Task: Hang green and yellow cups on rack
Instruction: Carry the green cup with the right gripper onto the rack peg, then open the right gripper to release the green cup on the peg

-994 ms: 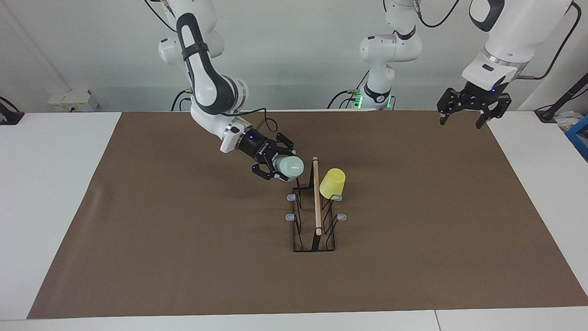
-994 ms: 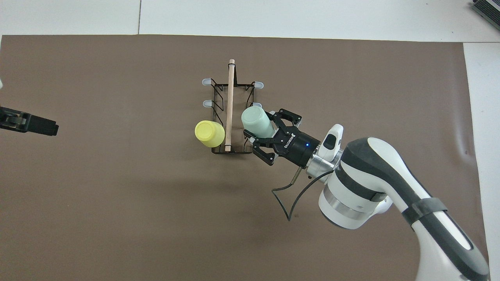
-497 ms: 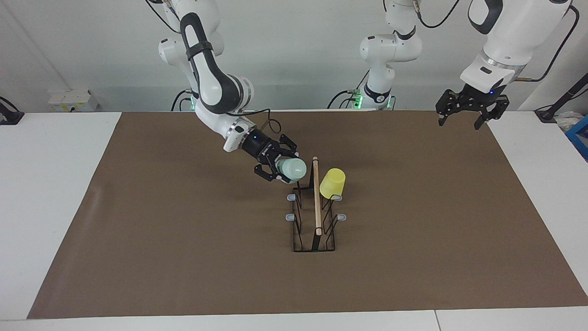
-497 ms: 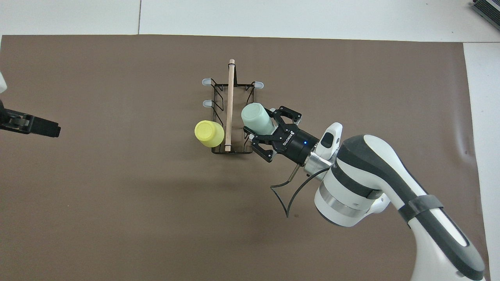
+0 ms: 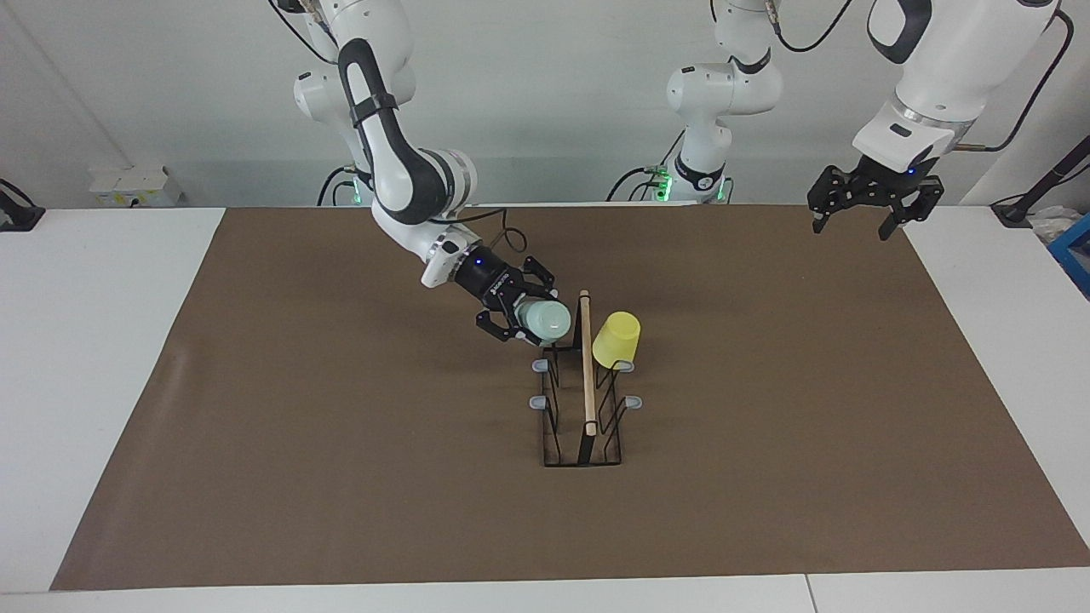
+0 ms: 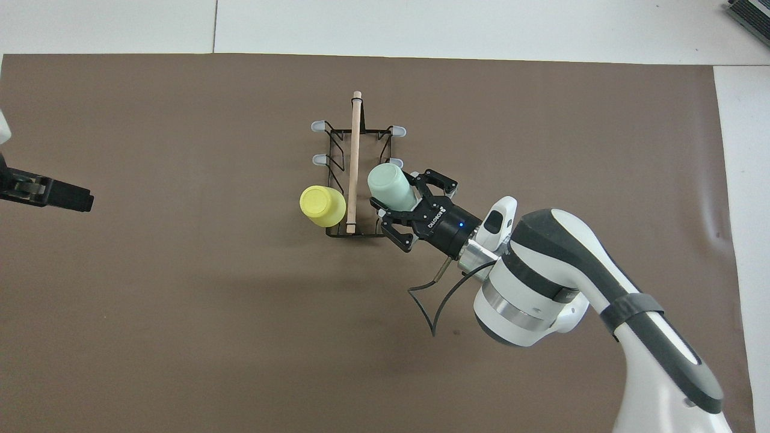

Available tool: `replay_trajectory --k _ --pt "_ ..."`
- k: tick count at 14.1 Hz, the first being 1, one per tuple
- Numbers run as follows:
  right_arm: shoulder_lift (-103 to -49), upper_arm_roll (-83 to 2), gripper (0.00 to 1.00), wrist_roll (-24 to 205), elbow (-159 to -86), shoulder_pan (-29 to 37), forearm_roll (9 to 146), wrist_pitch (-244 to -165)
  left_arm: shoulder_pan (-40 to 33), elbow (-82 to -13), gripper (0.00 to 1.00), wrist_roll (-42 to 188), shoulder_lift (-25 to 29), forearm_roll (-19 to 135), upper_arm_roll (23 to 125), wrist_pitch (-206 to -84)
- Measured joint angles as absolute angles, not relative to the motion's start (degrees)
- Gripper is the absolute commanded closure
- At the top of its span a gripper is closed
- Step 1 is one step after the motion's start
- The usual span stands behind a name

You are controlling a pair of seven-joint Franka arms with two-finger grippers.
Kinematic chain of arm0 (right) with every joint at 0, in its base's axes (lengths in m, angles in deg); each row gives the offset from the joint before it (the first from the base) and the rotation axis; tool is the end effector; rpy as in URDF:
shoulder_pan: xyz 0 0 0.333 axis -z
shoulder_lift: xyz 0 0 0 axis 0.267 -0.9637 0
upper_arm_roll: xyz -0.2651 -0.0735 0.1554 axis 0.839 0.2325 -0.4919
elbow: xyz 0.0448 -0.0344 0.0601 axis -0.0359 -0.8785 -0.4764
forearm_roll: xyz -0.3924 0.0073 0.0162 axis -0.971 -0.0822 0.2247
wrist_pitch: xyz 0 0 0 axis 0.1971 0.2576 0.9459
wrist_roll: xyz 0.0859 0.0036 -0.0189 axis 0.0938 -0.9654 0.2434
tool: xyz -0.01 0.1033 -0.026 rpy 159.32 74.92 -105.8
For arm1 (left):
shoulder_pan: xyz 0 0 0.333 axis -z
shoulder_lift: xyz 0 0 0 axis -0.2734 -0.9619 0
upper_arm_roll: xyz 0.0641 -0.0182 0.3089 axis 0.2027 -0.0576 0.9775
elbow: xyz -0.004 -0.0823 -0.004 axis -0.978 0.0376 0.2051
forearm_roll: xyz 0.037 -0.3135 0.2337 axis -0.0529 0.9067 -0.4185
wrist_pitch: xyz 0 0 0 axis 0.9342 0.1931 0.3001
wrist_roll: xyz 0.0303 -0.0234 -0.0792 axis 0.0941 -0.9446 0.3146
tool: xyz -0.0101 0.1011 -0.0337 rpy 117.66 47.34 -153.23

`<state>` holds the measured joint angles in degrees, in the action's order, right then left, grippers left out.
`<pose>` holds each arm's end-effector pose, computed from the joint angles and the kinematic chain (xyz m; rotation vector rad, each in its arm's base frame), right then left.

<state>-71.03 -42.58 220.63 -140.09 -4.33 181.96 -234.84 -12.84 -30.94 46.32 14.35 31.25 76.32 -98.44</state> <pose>0.5099 0.2702 0.3381 -1.9415 -0.7559 -1.3679 0.5445 -0.0297 0.6252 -3.0953 0.3989 -0.0274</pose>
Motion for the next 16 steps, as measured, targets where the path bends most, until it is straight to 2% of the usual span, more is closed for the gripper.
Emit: replay_trajectory --k 6,8,10,12,13,14,15,16 --pt "-76.02 -42.26 0.84 228.86 -141.81 -4.15 186.96 -225.00 -12.84 -30.97 0.00 46.32 14.35 31.25 76.32 -98.44" --pt "-77.21 -42.03 0.75 231.62 -143.02 -3.38 189.48 -220.55 -12.85 -30.99 0.00 46.32 14.35 31.25 76.31 -98.44" --pt "-77.39 -41.98 0.62 232.27 -143.57 -3.19 190.52 -219.61 -12.85 -30.99 0.00 46.32 14.35 31.25 76.31 -98.44" --pt "-77.39 -41.98 0.58 232.27 -143.62 -3.19 190.54 -219.61 -12.85 -30.99 0.00 46.32 14.36 31.25 76.31 -98.44" --pt "-77.39 -41.98 0.45 232.27 -143.65 -3.20 190.67 -219.62 -12.85 -30.99 0.00 46.32 14.36 31.25 76.31 -98.44" --pt "-77.39 -42.00 0.07 232.27 -143.70 -3.20 190.98 -219.65 -12.85 -30.99 0.00 46.32 14.37 31.25 76.31 -98.44" --pt "-77.39 -42.02 0.00 232.27 -143.77 -3.21 191.38 -219.76 -12.85 -30.99 0.00 46.32 14.37 31.25 76.31 -98.44" --pt "-77.37 -42.04 0.00 232.27 -143.79 -3.21 191.65 -219.95 -12.85 -30.99 0.00 46.32 14.37 31.25 76.31 -98.44"
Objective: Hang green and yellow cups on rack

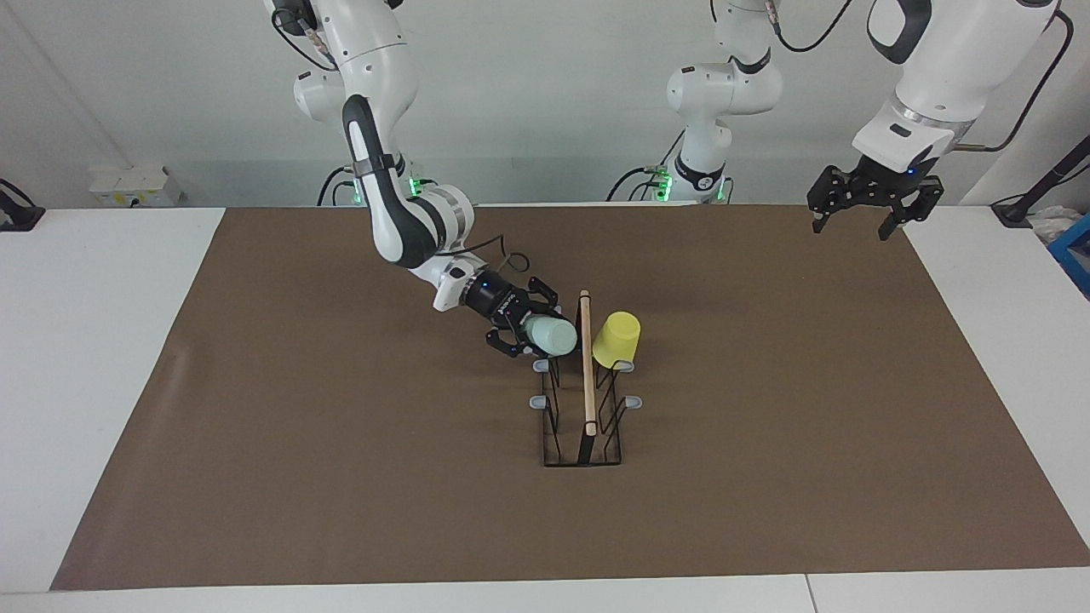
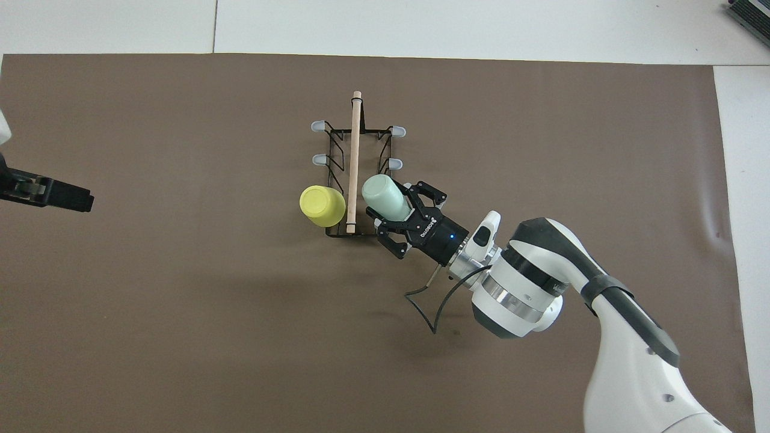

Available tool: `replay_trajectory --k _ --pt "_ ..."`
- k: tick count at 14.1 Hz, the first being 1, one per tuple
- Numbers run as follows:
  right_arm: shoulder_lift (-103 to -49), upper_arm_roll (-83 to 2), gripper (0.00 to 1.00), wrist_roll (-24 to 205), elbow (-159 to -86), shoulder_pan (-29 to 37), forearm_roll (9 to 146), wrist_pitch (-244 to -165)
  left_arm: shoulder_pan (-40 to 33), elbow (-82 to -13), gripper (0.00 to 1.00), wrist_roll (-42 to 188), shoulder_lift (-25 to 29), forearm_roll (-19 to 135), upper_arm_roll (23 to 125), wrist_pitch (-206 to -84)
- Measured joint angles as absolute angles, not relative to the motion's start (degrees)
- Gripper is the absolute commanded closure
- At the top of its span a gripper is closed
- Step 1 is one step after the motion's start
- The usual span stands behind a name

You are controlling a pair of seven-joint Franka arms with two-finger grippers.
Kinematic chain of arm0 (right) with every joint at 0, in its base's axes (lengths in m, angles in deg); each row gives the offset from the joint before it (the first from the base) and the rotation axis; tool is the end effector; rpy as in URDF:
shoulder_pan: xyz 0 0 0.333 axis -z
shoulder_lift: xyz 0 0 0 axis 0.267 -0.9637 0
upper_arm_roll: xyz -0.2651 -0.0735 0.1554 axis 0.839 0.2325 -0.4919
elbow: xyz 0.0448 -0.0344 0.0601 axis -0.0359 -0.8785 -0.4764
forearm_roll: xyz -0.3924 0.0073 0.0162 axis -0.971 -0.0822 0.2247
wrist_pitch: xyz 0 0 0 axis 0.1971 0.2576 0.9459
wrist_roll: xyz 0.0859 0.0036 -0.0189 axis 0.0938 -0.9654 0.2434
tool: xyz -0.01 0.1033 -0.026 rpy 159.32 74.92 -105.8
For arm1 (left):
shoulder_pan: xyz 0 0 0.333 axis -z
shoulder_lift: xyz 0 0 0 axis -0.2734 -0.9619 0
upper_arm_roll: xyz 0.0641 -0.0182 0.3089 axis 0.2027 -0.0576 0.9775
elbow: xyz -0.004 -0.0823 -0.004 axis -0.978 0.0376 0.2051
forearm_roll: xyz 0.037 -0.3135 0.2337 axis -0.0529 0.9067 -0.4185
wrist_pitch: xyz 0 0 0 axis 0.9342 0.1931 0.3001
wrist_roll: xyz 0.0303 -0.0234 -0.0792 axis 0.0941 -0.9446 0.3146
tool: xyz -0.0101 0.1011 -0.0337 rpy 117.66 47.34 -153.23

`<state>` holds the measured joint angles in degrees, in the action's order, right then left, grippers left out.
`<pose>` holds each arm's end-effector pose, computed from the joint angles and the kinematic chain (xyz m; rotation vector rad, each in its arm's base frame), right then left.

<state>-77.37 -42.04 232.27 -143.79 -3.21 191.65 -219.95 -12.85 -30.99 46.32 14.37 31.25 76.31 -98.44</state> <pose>0.5029 0.2744 0.2680 -1.8176 -0.6918 -1.4466 0.5443 -0.0297 0.6250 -3.0953 0.3989 -0.0266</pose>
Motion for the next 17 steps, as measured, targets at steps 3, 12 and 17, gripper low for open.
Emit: replay_trajectory --k 3,12,17 --pt "-78.01 -42.24 0.00 232.27 -144.36 -3.69 191.65 -222.67 -12.85 -31.00 0.00 46.32 14.37 31.25 76.31 -98.44" --pt "-77.21 -42.46 0.00 232.74 -143.79 -3.61 188.35 -240.27 -12.86 -31.02 0.00 46.32 14.38 31.25 76.31 -98.44" --pt "-76.83 -42.24 0.00 232.82 -143.71 0.31 172.03 -244.05 -12.86 -31.03 0.00 46.32 14.38 31.25 76.30 -98.44"
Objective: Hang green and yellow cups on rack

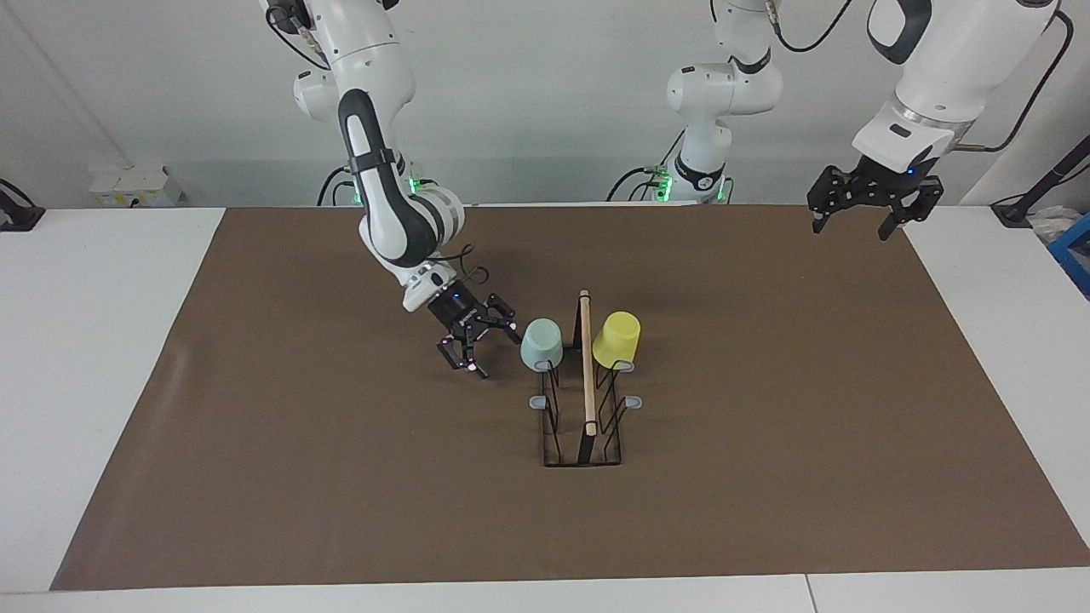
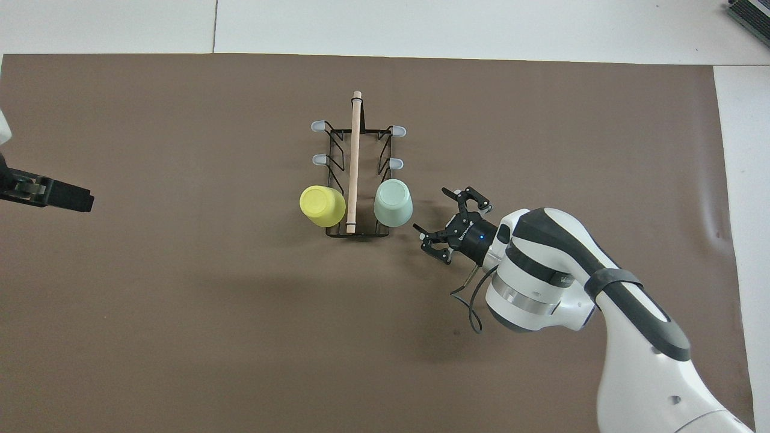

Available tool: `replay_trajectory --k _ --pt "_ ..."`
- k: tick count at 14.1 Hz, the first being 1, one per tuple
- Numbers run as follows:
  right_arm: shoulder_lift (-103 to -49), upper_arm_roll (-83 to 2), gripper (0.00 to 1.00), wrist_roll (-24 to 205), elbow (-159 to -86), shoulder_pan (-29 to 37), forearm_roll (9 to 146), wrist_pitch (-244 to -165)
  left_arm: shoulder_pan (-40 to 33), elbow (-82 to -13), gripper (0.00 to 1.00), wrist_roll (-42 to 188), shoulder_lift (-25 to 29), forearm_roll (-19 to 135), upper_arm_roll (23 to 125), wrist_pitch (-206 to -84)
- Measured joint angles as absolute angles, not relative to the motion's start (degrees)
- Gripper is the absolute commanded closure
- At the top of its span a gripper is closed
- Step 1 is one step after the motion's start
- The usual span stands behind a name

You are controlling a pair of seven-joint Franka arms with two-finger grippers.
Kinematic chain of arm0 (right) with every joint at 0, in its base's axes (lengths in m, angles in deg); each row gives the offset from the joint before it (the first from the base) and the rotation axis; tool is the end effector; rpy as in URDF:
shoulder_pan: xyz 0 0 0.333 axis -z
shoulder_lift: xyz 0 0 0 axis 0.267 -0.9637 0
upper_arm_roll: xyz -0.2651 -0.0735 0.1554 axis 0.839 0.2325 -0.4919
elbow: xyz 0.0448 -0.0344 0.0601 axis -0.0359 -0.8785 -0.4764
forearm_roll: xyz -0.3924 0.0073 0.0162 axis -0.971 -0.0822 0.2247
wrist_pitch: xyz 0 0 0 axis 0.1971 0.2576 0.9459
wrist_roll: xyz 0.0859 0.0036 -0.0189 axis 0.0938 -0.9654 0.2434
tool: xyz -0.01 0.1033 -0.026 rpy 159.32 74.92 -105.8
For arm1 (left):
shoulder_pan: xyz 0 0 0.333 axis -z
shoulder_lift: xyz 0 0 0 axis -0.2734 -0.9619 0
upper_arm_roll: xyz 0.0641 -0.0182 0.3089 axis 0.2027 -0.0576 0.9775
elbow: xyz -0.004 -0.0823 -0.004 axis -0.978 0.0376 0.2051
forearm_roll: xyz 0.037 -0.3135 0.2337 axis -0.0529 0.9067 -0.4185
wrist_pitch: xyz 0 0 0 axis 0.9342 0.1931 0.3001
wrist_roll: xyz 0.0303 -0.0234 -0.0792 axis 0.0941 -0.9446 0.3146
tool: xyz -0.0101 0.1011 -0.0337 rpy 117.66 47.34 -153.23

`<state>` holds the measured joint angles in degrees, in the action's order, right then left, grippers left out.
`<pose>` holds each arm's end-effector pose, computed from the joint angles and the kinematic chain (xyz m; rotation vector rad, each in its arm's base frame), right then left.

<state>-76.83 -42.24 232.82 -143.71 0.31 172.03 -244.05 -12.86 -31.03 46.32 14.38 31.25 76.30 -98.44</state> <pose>0.5066 0.1943 0.2510 -2.2161 -1.1509 -1.2581 0.5443 -0.0297 0.6247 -3.0954 0.3989 -0.0258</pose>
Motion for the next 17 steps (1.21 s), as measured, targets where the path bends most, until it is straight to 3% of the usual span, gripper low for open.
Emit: replay_trajectory --k 5,10,13,17 --pt "-75.29 -42.00 0.00 233.00 -142.51 2.33 151.43 -248.54 -12.86 -31.04 0.00 46.32 14.38 31.25 76.30 -98.44" --pt "-74.18 -41.89 0.00 233.32 -142.44 6.88 143.98 -248.51 -12.86 -31.04 0.00 46.32 14.38 31.25 76.30 -98.44" --pt "-74.16 -41.79 0.00 233.27 -142.41 9.16 131.69 -248.39 -12.87 -31.04 0.00 46.33 14.38 31.25 76.29 -98.44" --pt "-73.92 -41.59 0.00 233.08 -140.38 18.66 108.33 -241.30 -13.34 -31.04 0.00 46.34 14.43 31.25 76.45 -98.47"
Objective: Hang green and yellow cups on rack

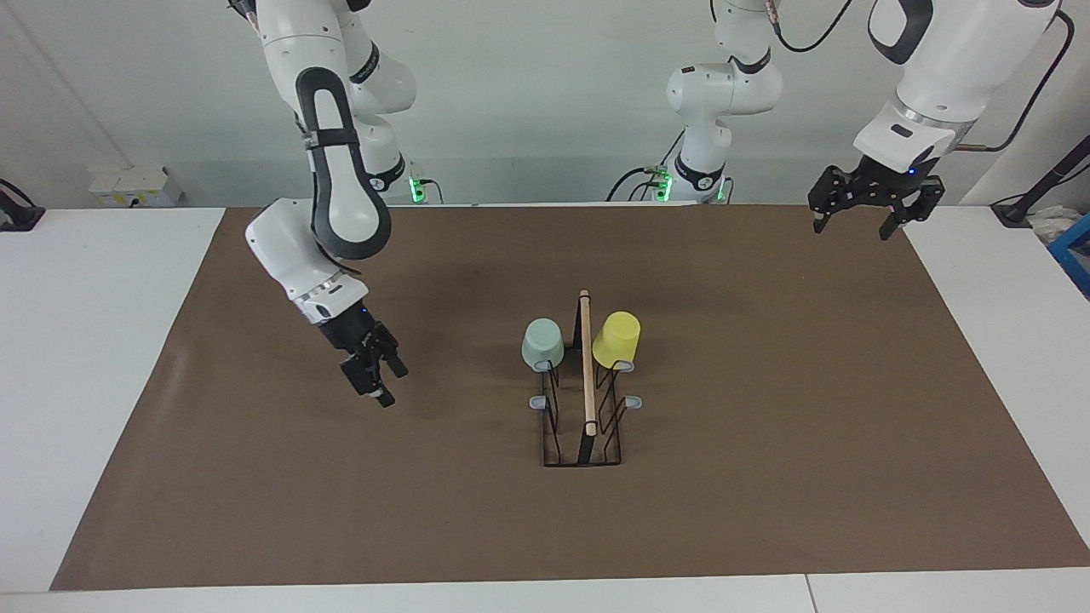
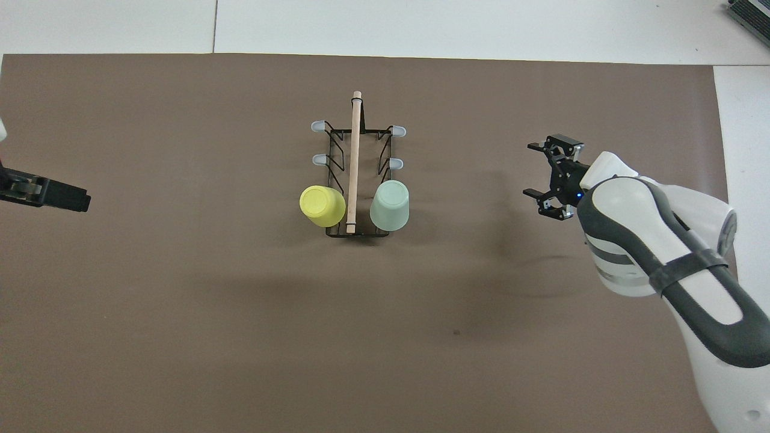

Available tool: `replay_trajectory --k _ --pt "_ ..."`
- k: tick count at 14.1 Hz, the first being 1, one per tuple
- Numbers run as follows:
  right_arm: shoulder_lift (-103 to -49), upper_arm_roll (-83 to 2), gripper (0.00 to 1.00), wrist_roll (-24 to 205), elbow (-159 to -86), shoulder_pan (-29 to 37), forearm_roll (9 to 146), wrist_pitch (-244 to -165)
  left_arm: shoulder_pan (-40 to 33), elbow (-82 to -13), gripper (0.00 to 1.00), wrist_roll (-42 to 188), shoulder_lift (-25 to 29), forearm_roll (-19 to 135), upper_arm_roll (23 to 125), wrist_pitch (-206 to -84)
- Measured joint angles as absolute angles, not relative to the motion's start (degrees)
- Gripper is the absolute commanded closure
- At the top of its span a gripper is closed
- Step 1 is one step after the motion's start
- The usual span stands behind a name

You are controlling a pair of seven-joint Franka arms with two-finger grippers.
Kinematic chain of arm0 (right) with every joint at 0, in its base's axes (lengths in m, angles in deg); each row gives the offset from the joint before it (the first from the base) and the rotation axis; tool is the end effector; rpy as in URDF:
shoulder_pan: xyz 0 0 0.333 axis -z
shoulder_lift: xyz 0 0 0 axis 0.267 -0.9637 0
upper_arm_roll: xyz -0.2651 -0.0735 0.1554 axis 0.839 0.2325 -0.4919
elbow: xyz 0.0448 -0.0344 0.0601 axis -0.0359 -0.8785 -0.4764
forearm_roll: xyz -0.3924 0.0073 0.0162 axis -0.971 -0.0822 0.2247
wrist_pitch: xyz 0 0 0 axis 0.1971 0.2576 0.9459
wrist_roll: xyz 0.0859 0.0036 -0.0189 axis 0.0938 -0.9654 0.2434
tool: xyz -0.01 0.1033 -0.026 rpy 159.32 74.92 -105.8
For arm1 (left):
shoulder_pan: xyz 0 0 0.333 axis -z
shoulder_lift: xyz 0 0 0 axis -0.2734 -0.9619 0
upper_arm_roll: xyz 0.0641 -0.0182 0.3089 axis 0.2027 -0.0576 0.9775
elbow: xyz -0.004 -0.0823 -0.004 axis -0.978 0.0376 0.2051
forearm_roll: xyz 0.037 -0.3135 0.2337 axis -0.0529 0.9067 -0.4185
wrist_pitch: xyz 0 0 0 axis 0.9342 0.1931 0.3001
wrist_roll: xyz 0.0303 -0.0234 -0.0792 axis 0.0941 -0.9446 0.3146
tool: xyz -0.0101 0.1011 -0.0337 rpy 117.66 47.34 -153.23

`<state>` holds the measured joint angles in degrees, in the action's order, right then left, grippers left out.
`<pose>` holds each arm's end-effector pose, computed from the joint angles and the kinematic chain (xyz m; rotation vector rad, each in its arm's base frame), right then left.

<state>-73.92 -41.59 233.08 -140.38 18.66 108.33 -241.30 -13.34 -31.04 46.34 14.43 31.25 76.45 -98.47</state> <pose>0.5918 0.0242 0.3272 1.7980 2.2526 1.0457 0.5444 -0.0237 0.6252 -3.0975 0.3813 -0.0275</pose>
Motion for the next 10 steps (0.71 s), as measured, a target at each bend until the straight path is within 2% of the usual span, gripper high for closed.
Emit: replay_trajectory --k 4,10 --pt "-73.78 -41.46 0.00 229.68 -135.81 25.63 90.16 -232.86 -13.35 -30.95 0.00 46.35 14.65 31.84 76.30 -98.22" --pt "-71.94 -41.73 0.00 203.11 -125.19 26.94 63.95 -215.35 -13.41 -29.62 0.00 46.45 14.91 33.17 76.22 -96.11"
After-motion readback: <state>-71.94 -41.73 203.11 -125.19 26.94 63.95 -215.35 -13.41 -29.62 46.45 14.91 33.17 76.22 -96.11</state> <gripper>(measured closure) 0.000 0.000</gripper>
